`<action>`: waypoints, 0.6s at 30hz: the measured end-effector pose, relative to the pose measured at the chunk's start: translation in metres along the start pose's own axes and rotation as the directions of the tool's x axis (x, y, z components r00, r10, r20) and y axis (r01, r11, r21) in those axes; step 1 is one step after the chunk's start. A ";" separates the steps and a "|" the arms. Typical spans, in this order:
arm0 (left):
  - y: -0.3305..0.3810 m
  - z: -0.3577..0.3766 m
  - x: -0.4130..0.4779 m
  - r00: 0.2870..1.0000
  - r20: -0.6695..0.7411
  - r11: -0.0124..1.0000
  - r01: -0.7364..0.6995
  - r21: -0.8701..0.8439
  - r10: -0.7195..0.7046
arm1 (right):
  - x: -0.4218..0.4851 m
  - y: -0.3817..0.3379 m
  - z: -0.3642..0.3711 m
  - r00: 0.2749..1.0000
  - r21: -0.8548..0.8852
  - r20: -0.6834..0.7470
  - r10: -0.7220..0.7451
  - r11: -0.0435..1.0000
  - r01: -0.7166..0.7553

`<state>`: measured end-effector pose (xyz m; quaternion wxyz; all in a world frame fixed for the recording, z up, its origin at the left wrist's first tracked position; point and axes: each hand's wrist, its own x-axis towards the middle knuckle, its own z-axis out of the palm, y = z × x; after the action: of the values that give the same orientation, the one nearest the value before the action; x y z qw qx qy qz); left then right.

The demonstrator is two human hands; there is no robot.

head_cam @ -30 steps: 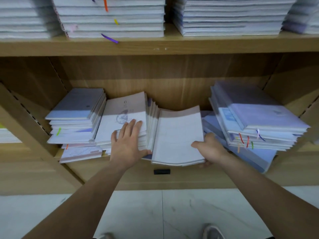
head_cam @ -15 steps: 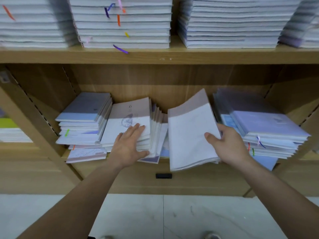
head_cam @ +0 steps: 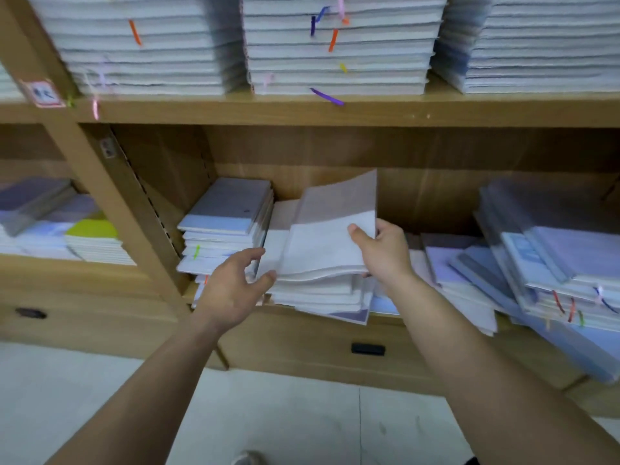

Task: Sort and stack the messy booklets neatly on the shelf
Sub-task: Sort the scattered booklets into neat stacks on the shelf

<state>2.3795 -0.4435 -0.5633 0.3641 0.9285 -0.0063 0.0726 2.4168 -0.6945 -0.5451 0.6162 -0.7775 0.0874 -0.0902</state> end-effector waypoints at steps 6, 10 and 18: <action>-0.007 0.010 0.000 0.984 0.170 0.993 -0.063 0.101 0.045 | 0.016 0.002 0.029 1.000 -0.367 -0.020 0.015 0.930 -0.021; -0.008 0.013 0.006 0.978 0.208 0.984 -0.040 0.174 0.003 | 0.022 0.010 0.030 0.996 -0.617 0.062 -0.065 0.782 0.089; 0.016 0.024 0.008 0.995 0.098 0.976 -0.034 0.216 0.013 | 0.016 0.024 0.005 0.972 -0.568 0.216 -0.096 0.797 0.205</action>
<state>2.3893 -0.4706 -0.5686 0.2586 0.9650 -0.0269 0.0326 2.4333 -0.6991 -0.5695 0.3424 -0.9388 -0.0063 -0.0385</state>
